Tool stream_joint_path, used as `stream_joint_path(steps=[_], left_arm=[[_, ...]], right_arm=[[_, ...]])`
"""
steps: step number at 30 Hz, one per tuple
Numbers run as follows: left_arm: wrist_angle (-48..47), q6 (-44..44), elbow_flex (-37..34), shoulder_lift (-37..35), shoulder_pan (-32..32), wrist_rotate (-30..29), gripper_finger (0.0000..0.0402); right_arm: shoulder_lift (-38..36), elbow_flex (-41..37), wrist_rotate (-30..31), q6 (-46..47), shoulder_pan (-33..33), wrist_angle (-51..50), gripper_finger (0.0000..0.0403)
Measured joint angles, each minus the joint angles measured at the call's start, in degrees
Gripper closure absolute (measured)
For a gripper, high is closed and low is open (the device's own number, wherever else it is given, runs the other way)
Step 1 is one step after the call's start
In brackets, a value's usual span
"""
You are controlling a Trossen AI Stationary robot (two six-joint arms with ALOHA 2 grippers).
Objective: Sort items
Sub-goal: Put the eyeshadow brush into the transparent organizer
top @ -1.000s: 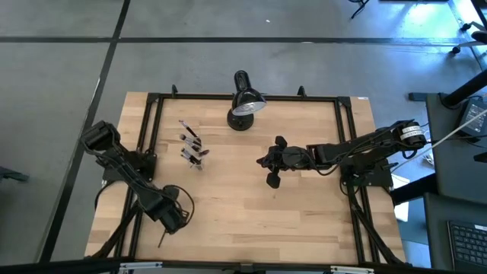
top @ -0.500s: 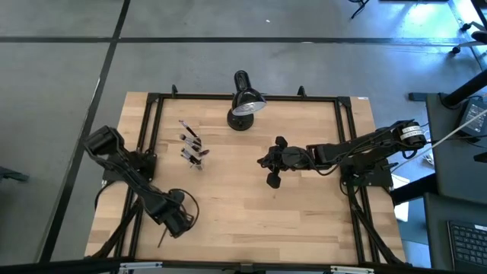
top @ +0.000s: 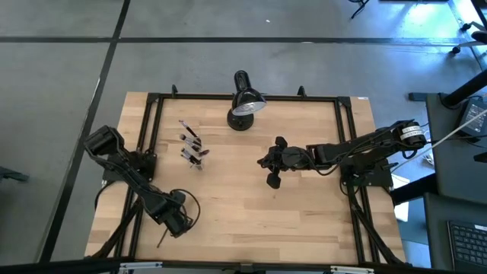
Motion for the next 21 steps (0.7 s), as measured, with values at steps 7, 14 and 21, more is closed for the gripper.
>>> stream_joint_path(steps=[7, 14, 21], left_arm=[[-0.36, 0.69, 0.0, -0.02, 0.03, -0.38, 0.0385], [-2.64, 0.84, -0.45, -3.3, 1.15, -3.95, 0.0373], [-12.25, -0.74, 1.67, -12.42, 2.25, -18.22, 0.0379]], right_arm=[[0.0, 0.0, 0.0, -0.02, 0.0, 0.0, 0.0389], [0.0, 0.0, 0.0, 0.88, 0.0, 0.0, 0.0389], [0.0, 0.0, -0.9, 1.49, 0.0, -0.18, 0.0389]])
